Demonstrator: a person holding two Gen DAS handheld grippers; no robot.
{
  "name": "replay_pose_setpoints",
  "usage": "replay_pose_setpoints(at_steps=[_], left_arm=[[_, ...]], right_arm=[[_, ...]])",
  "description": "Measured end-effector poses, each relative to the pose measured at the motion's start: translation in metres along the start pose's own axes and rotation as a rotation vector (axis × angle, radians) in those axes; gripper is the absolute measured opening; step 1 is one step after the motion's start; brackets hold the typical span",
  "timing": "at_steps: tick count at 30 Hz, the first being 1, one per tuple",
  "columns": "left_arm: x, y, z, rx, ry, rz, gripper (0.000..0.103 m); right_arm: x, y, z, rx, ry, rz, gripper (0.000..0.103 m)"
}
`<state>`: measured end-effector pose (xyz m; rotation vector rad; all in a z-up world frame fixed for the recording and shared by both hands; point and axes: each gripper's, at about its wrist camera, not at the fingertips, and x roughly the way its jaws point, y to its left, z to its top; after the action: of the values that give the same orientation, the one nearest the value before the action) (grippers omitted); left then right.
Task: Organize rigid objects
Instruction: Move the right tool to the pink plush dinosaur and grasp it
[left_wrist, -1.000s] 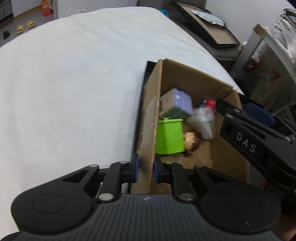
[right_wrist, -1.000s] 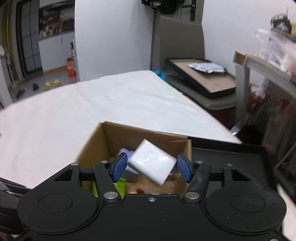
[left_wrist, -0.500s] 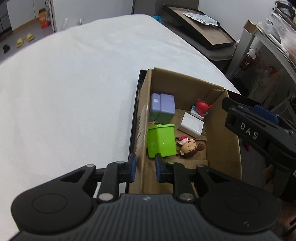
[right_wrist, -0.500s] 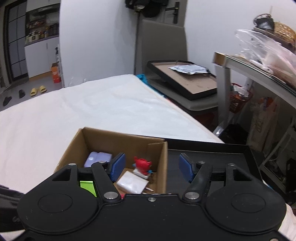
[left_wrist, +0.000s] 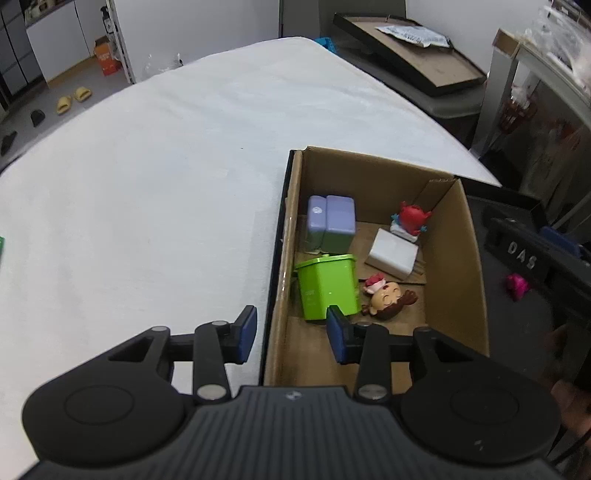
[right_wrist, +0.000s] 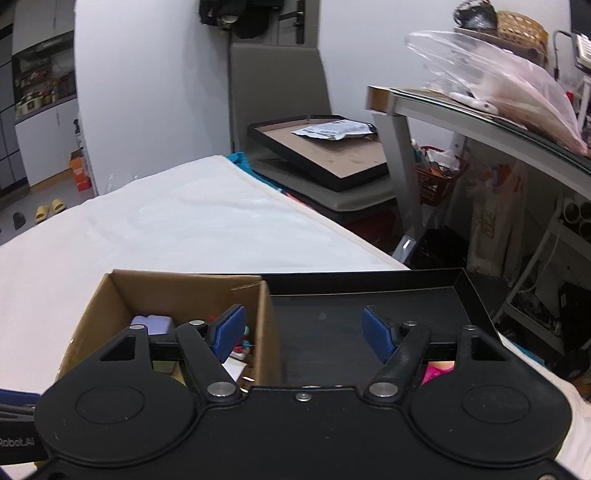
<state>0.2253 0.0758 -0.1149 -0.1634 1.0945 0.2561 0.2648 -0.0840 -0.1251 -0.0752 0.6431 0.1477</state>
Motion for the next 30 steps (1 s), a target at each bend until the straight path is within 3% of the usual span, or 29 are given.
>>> replay_pose_setpoints(at_steps=[14,17,26,30], left_arm=[[0.007,-0.022,0.006,0.036,0.025,0.131,0.045],[0.008,-0.03,0.008,0.057,0.026,0.149,0.048],[0.012,-0.049,0.012,0.104,0.034,0.2,0.052],[0.014,-0.053,0.013,0.107,0.039,0.208,0.052]], right_arm=[[0.044,-0.073,-0.022,0.248,0.147,-0.177,0.077],[0.051,-0.081,-0.028,0.293,0.161,-0.191,0.085],[0.082,-0.103,-0.043,0.402,0.22,-0.236,0.085],[0.091,-0.108,-0.049,0.429,0.254,-0.209,0.084]])
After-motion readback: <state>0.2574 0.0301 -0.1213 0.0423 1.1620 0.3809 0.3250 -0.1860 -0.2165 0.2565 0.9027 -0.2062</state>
